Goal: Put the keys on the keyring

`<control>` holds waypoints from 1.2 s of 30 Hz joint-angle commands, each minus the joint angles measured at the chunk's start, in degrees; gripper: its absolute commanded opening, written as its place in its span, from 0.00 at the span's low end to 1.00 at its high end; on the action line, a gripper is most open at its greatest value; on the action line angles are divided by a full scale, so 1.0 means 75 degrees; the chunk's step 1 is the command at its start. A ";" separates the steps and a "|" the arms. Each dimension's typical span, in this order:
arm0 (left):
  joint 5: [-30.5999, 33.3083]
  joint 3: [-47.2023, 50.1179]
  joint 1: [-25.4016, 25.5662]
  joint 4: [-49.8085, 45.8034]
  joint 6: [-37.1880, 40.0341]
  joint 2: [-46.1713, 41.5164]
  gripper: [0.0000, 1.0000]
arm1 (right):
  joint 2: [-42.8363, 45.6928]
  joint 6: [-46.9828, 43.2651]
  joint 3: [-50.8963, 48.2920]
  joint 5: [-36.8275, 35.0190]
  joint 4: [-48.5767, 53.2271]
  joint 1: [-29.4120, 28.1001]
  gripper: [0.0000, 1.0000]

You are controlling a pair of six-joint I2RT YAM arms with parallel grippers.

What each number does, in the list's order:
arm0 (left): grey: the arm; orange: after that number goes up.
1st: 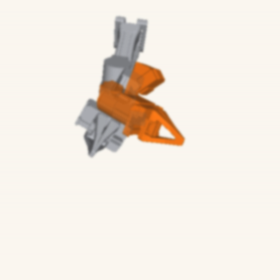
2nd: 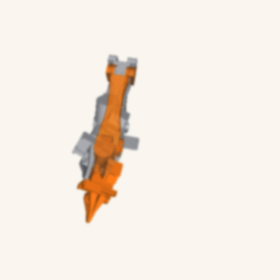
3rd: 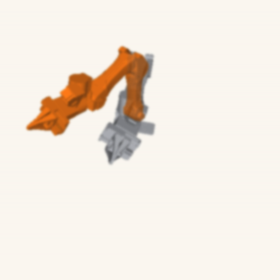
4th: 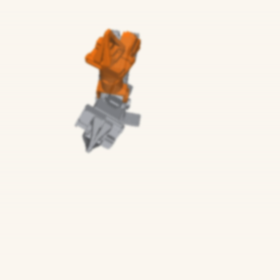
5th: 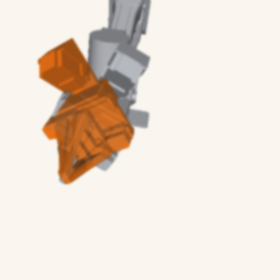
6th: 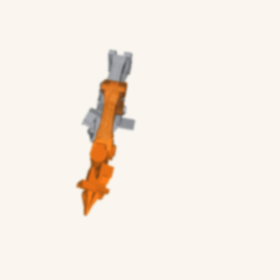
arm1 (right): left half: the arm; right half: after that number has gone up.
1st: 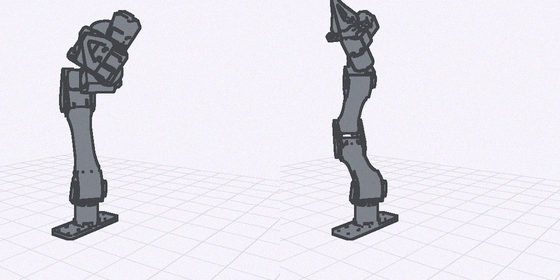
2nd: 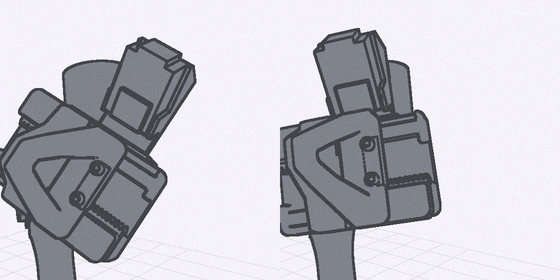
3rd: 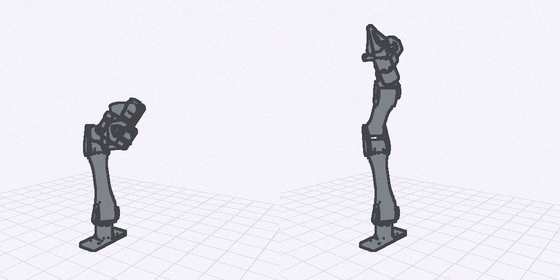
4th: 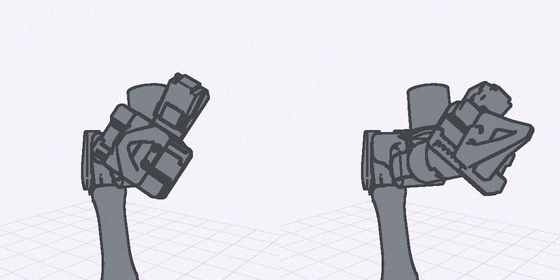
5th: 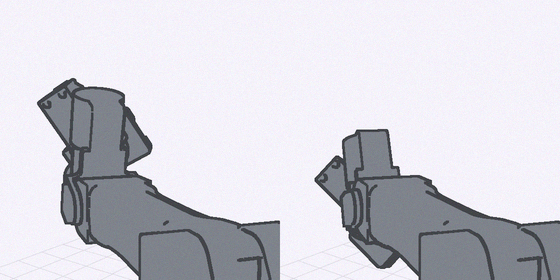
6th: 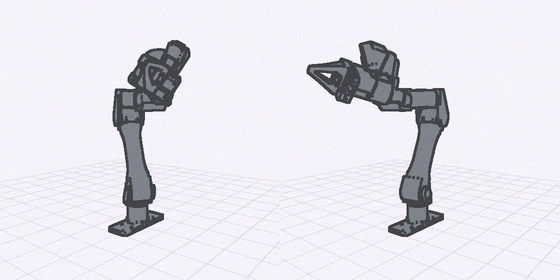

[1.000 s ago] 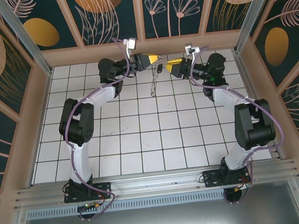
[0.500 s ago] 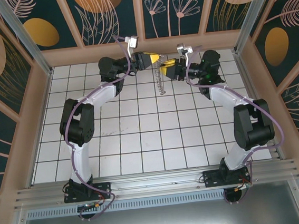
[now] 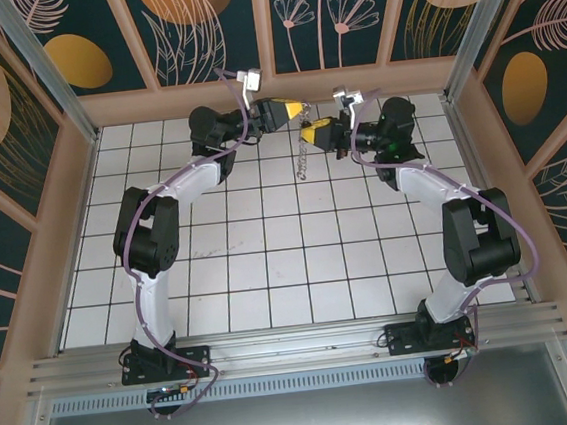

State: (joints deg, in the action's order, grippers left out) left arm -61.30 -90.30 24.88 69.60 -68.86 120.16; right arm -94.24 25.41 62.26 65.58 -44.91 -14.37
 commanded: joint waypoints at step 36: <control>0.0728 0.0660 0.0092 -0.1483 0.2383 -0.0772 0.00 | 0.0660 -0.2138 0.1094 -0.1214 0.4768 -0.0003 0.00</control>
State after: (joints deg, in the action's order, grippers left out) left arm -55.44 -85.25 25.30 59.72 -54.87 117.14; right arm -91.11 13.96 67.61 57.08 -16.43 -15.11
